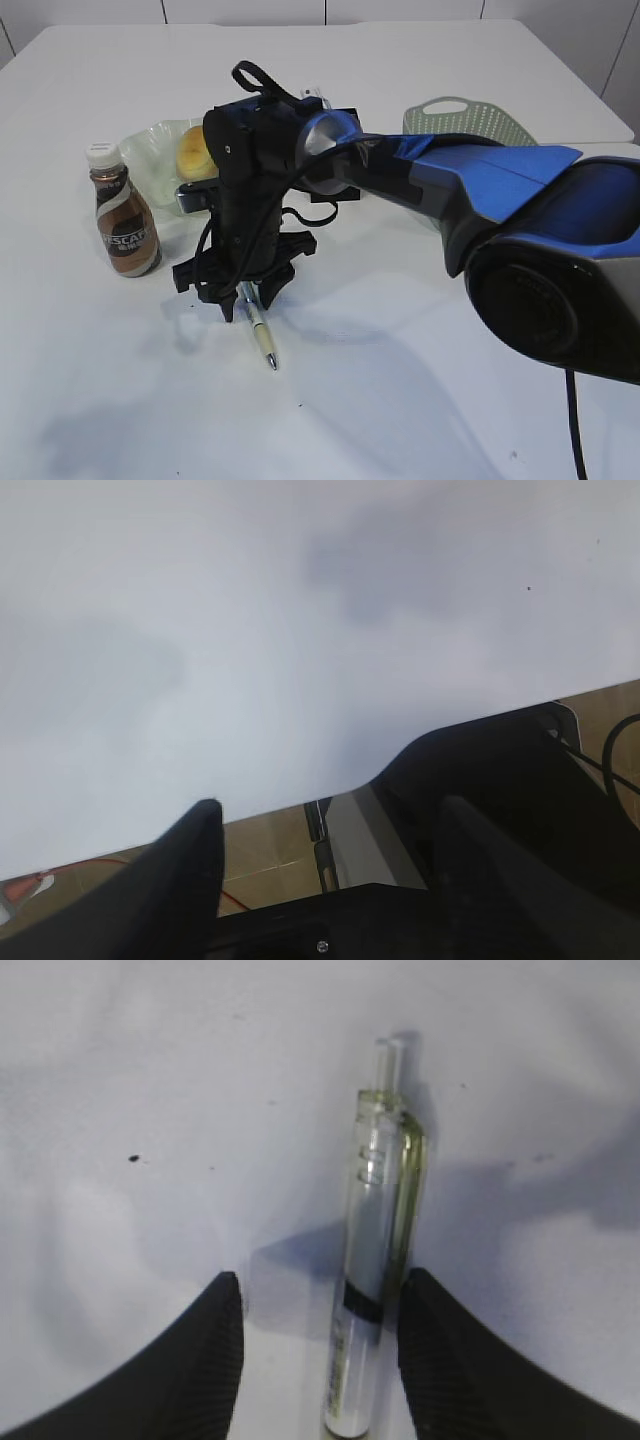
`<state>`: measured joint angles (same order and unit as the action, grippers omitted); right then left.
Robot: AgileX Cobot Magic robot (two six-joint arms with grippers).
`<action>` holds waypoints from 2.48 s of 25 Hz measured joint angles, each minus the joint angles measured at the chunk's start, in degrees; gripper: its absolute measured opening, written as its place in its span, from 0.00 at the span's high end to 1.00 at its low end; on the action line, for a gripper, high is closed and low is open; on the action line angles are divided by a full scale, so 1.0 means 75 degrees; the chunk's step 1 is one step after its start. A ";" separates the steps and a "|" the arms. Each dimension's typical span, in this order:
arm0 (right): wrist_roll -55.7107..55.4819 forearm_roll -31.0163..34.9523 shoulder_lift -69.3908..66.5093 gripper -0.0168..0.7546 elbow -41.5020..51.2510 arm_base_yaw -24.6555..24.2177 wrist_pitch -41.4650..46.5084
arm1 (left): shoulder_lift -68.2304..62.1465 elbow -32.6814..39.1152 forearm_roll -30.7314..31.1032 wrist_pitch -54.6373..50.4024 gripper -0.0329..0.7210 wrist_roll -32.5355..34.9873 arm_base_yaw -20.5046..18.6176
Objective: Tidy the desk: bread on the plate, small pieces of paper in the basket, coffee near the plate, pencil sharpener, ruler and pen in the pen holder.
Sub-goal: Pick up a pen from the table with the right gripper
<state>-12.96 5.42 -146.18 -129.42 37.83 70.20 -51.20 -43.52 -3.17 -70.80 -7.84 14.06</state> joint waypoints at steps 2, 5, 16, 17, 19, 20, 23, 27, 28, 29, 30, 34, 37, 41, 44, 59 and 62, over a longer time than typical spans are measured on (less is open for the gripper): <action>0.0000 -0.0059 0.0000 0.46 0.0000 0.0000 0.0000 | 0.0000 0.0000 0.0007 0.0000 0.34 0.0000 0.0000; 0.0000 -0.0113 -0.0012 0.46 0.0000 0.0000 0.0000 | 0.0000 0.0000 0.0007 0.0000 0.34 0.0015 0.0000; 0.0000 -0.0247 -0.0012 0.46 0.0000 0.0000 0.0000 | 0.0000 0.0000 0.0024 0.0000 0.34 0.0015 0.0000; 0.0000 -0.0247 -0.0012 0.46 0.0000 0.0000 0.0000 | 0.0000 0.0000 0.0024 0.0000 0.34 0.0027 0.0000; 0.0000 -0.0247 -0.0012 0.46 0.0000 0.0000 0.0000 | 0.0000 0.0000 0.0024 0.0000 0.34 0.0027 0.0000; 0.0000 -0.0247 -0.0012 0.46 0.0000 0.0000 0.0000 | 0.0000 0.0000 0.0024 0.0000 0.34 0.0027 0.0000; 0.0000 -0.0247 -0.0012 0.46 0.0000 0.0000 0.0000 | 0.0000 0.0000 0.0024 0.0000 0.34 0.0027 0.0000; 0.0000 -0.0247 -0.0012 0.46 0.0000 0.0000 0.0000 | 0.0000 0.0000 0.0024 0.0000 0.34 0.0027 0.0000; 0.0000 -0.0247 -0.0012 0.46 0.0000 0.0000 0.0000 | 0.0000 0.0000 0.0024 0.0000 0.34 0.0027 0.0000; 0.0000 -0.0247 -0.0012 0.46 0.0000 0.0000 0.0000 | 0.0000 0.0000 0.0024 0.0000 0.34 0.0027 0.0000; 0.0000 -0.0247 -0.0012 0.47 0.0000 0.0000 0.0000 | 0.0000 0.0000 0.0024 0.0000 0.34 0.0027 0.0000; 0.0000 -0.0164 -0.0012 0.50 0.0000 0.0000 0.0000 | 0.0000 0.0000 0.0024 0.0000 0.34 0.0027 0.0000; 0.0000 -0.0117 -0.0012 0.51 0.0000 0.0000 0.0000 | 0.0000 0.0000 0.0024 0.0000 0.34 0.0027 0.0000; 0.0028 -0.0148 -0.0012 0.51 0.0087 0.0000 -0.0015 | 0.0000 0.0000 0.0024 0.0000 0.34 0.0027 0.0000; 0.0046 -0.0163 -0.0012 0.51 0.0101 0.0000 -0.0026 | 0.0000 0.0000 0.0024 0.0000 0.34 0.0027 0.0000; 0.0165 -0.0557 -0.0012 0.82 0.0116 0.0000 -0.0026 | 0.0000 0.0000 0.0010 0.0000 0.34 0.0043 0.0000; 0.0297 -0.0557 -0.0012 0.86 0.0116 0.0000 -0.0026 | 0.0000 0.0000 0.0010 0.0000 0.34 0.0043 0.0000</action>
<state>-10.74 1.24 -146.27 -128.54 37.83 70.01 -51.20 -43.52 -3.10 -70.80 -7.52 14.06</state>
